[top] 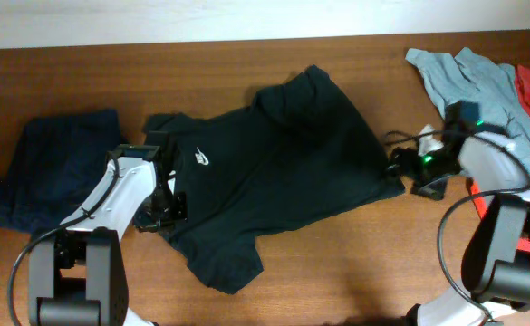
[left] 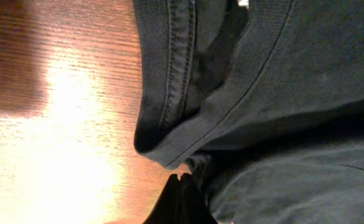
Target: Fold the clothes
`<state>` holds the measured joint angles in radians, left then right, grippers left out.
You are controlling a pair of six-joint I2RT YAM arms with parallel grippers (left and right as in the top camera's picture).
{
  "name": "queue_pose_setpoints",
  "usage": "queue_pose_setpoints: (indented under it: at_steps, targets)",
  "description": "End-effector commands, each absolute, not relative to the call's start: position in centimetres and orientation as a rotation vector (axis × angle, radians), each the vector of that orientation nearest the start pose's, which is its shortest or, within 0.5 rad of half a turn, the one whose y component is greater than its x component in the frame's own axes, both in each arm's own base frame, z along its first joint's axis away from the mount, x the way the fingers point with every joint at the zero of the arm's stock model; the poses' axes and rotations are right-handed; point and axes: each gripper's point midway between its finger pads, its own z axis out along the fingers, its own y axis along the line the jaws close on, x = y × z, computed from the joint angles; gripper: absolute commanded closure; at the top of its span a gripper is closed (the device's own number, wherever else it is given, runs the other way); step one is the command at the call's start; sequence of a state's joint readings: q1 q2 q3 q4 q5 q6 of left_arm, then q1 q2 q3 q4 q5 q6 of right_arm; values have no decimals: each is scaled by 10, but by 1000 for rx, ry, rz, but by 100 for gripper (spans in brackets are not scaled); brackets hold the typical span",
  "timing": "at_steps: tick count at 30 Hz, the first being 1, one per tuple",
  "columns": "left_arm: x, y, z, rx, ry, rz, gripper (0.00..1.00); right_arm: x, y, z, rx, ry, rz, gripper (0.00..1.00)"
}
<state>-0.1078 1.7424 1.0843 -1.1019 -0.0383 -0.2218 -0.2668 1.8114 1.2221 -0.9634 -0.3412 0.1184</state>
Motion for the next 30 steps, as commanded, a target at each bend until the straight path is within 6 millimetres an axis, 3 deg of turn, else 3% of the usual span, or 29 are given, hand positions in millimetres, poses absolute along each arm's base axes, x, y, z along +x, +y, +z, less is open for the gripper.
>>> queue_pose_setpoints:
  at_steps: [1,3,5,6,7,8,10,15,19,23,26,29,30]
  targets:
    - [250,-17,34,-180,3295,124,99,316,-2,12,484,3026,540,14]
    - [250,-17,34,-179,3295,124,99,320,-7,8,535,3007,490,19]
    - [250,-17,34,-179,3295,124,99,323,-12,7,558,2996,453,40]
    - [250,-17,34,-179,3295,124,99,323,-16,6,585,2994,418,61]
    - [251,-17,34,-174,3293,123,98,323,-22,5,593,2994,366,73]
    - [251,-17,34,-168,3292,122,99,322,-28,3,614,2997,318,83]
    - [252,-17,33,-168,3288,121,98,312,-44,1,714,3015,188,96]
    - [252,-17,33,-167,3287,121,98,262,-78,3,1001,3094,-220,96]
    - [254,-18,33,-161,3280,118,98,237,-99,11,1175,3051,-505,96]
    - [257,-19,34,-116,3272,98,98,241,-89,9,1233,3042,-410,96]
    - [268,-30,42,-35,3238,-2,98,266,-64,9,996,3091,-80,92]
    - [295,-36,66,-6,3118,-52,93,283,-54,28,935,3009,62,75]
    - [308,-38,76,25,3061,-69,86,286,-54,37,941,2974,72,61]
